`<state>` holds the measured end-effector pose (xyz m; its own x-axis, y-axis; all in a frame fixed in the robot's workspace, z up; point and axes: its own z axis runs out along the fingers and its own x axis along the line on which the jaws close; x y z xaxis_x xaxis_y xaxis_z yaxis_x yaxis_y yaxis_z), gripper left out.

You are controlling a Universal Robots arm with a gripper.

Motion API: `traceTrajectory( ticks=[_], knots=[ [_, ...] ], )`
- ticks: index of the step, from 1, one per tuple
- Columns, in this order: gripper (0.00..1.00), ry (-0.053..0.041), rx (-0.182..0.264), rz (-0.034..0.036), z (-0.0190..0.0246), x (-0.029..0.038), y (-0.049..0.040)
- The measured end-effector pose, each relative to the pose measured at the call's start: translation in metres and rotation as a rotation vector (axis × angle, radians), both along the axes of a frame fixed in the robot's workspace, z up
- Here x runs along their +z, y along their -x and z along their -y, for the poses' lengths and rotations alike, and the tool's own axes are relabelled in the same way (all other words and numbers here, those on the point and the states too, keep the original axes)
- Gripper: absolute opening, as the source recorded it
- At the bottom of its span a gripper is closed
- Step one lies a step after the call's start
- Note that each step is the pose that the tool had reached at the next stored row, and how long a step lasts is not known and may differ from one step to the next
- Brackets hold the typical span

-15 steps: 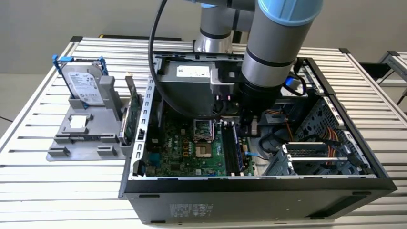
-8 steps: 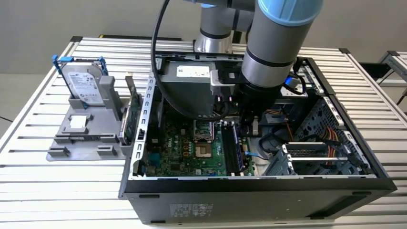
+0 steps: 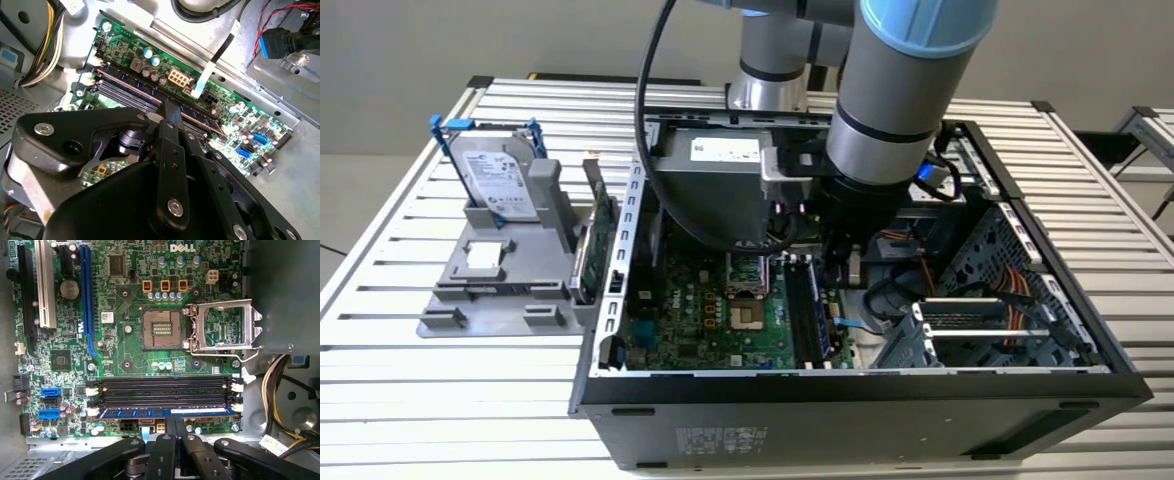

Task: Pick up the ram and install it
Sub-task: 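Press down the ram until it locks into place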

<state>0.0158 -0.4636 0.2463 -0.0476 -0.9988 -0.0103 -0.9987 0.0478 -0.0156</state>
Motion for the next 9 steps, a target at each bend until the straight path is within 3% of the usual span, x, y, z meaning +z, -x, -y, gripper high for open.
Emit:
traceTrajectory(
  ticks=[9],
  knots=[
    [0.0, -0.0001, -0.006, 0.0, 0.0, -0.0126, 0.0]
  ],
)
